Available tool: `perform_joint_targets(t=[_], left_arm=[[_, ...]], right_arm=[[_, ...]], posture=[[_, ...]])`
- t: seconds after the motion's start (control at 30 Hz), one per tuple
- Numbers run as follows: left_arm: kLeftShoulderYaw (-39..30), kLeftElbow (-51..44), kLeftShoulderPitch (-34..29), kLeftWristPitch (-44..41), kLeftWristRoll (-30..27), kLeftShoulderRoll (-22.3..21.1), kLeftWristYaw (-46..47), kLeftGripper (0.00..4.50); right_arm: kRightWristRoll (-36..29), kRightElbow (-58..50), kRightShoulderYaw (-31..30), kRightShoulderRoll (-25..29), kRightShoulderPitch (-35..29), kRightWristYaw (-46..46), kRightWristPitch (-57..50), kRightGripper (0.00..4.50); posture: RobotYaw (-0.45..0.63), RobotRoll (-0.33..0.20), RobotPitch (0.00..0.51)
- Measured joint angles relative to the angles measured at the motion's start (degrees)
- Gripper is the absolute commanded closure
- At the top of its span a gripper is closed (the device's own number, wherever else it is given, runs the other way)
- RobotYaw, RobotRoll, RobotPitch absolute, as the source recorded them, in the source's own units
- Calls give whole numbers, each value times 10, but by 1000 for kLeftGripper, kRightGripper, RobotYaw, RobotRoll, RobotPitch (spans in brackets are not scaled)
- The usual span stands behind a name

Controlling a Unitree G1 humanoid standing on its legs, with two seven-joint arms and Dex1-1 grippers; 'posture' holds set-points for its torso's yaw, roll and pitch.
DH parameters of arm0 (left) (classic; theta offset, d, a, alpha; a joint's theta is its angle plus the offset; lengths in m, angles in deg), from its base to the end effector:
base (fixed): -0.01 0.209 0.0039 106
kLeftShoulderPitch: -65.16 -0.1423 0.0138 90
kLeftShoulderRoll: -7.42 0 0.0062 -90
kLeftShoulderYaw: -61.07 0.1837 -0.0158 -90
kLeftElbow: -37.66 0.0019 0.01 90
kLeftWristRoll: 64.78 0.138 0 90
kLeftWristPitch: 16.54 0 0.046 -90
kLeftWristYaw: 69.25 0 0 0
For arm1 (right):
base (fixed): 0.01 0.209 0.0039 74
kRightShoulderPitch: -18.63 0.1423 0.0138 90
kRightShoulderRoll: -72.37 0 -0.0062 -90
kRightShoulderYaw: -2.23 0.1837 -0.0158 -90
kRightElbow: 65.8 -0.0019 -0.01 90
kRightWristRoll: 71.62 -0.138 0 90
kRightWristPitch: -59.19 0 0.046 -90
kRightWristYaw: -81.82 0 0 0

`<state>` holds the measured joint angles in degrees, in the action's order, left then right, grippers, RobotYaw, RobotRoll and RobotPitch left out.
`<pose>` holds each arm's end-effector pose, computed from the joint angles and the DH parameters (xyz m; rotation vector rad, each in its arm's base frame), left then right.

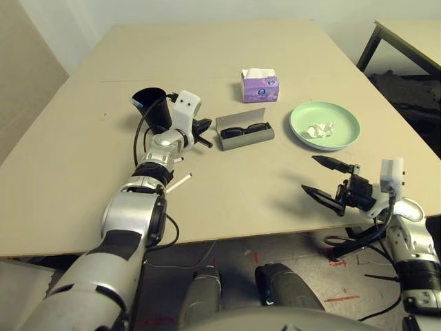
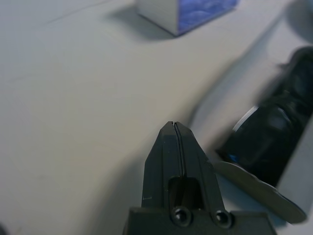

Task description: Organize and tidy the items on the table.

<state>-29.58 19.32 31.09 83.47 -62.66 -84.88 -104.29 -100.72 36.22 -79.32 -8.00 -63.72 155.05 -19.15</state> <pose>0.3517 0.1999 0.1115 0.2861 0.1916 -0.5599 0.2239 -0.2668 0.0775 -0.0739 -0.2204 1.0799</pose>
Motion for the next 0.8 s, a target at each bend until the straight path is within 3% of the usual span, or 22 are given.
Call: perform_joint_targets(t=[0.8], left_arm=[[100,-32,-17,168,75,-36,-195,4482]], right_arm=[[0,-1,-7,0,0,0,-2,0]], posture=[[-117,0,90]])
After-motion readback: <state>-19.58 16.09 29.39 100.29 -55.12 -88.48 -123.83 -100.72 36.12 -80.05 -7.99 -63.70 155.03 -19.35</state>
